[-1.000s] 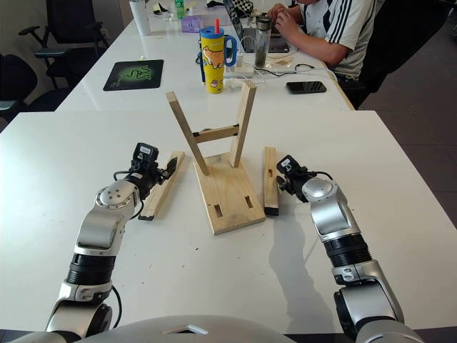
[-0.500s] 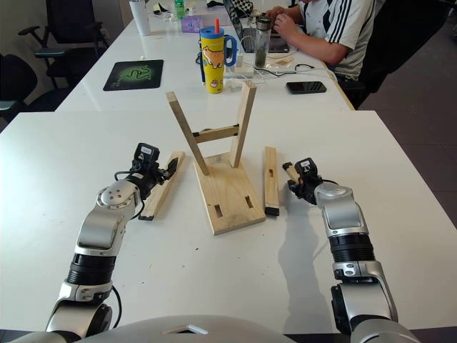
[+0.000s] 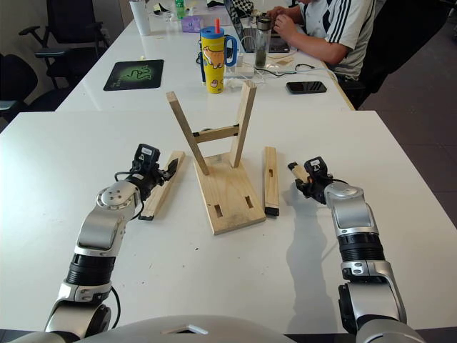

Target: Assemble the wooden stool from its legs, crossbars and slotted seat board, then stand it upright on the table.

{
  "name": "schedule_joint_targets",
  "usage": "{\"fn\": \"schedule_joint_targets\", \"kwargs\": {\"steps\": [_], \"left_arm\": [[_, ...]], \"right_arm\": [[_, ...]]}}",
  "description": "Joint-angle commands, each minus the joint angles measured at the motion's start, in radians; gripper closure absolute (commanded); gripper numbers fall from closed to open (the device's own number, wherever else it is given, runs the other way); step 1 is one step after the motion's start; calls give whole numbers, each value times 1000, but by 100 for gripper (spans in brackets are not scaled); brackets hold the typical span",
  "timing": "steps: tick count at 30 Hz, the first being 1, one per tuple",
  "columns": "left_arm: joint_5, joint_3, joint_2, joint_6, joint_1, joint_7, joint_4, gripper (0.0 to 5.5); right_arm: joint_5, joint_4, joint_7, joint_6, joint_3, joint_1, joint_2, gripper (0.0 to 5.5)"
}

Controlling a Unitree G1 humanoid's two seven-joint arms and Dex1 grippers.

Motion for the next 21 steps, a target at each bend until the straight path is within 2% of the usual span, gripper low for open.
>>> {"fn": "schedule_joint_targets", "kwargs": {"steps": [1,4,7,14,21], "left_arm": [[4,-7,5,4,2,0,-4,210],[9,-11,9,4,0,-1,-3,210],[10,-11,8,6,2,1,-8,210],[12,-8,7,14,9,4,-23,210],[-24,12,-10,34,8,-5,-27,210]], "right_arm": [[34,48,61,14,-14,-18,-41,219],[56,68,98,43,-15,-13,-57,189],[97,95,127,88,-48,-15,-65,189],[123,77,172,101,-37,25,-104,294],[168,-11,185,144,-32,57,-85,400]]}}
